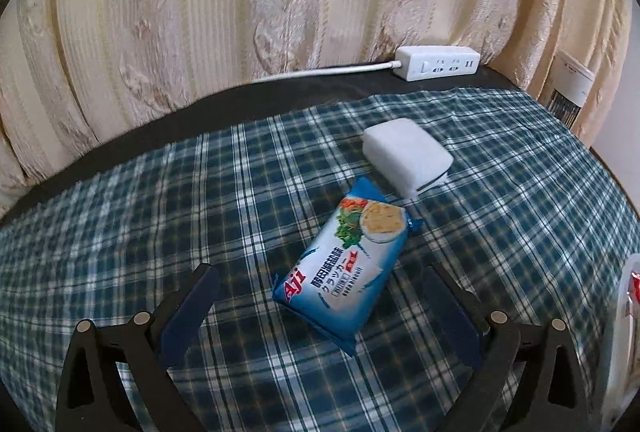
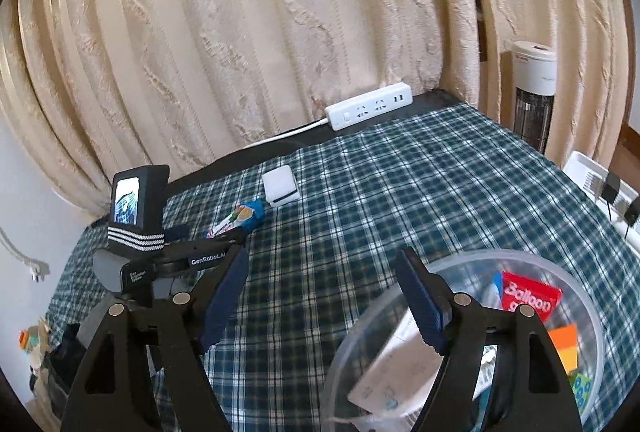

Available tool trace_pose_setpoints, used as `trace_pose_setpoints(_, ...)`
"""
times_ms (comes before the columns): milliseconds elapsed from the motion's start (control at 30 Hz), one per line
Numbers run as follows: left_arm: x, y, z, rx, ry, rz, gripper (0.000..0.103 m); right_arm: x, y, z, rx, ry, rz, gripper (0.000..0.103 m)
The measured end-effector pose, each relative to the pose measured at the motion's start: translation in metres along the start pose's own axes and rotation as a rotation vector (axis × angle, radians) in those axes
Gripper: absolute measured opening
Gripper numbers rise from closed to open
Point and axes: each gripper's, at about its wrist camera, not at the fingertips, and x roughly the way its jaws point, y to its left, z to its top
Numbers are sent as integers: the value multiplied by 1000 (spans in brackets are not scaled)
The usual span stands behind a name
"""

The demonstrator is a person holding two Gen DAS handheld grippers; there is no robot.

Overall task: Organize objects
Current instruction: 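Move both tools back toward the blue cracker packet and white block, then grasp the blue cracker packet with the left tool while the right grasps the white block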

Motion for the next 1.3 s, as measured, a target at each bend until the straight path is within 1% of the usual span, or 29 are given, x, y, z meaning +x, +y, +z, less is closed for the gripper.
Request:
trace_pose_setpoints(67, 5, 3, 0, -12, 11, -18, 99, 5, 5, 3, -20, 12, -1, 77)
trace_pose_setpoints(167, 11, 7, 0, -26, 33, -37, 89, 14, 11, 6, -27, 45, 14, 77)
trace_pose_setpoints(233, 15, 10, -1, -39, 48, -59, 85, 20, 13, 9, -18, 67, 27, 77)
trace_pose_setpoints(367, 14, 9, -1, -35, 37, -67, 77, 30, 17, 18, -12, 90, 32, 77)
trace_pose_setpoints(433, 14, 7, -1, -24, 31, -64, 69, 35, 23, 26, -34, 93, 23, 77)
trace_pose_setpoints(467, 13, 6, -1, -18, 29, -64, 62, 38, 26, 30, -46, 97, 19, 77)
trace_pose_setpoints(500, 13, 5, -1, -13, 28, -63, 57, 42, 28, 33, -54, 102, 16, 77)
trace_pose_setpoints(567, 12, 6, -1, -12, 28, -69, 53, 51, 32, 40, -57, 123, 18, 77)
trace_pose_setpoints(733, 8, 11, -2, -31, 29, -75, 52, 94, 38, 58, -52, 207, 2, 77)
trace_pose_setpoints(933, -1, 21, 1, -53, -1, -44, 51, 142, 39, 73, -28, 289, -9, 77)
trace_pose_setpoints(1067, 2, 26, 1, -65, 9, -21, 51, 177, 43, 82, -26, 345, -14, 77)
trace_pose_setpoints(1133, 6, 26, 0, -66, 25, -15, 51, 193, 46, 83, -38, 366, -24, 77)
trace_pose_setpoints(1300, 5, 27, -1, -67, 24, -17, 51, 222, 55, 88, -64, 385, -23, 77)
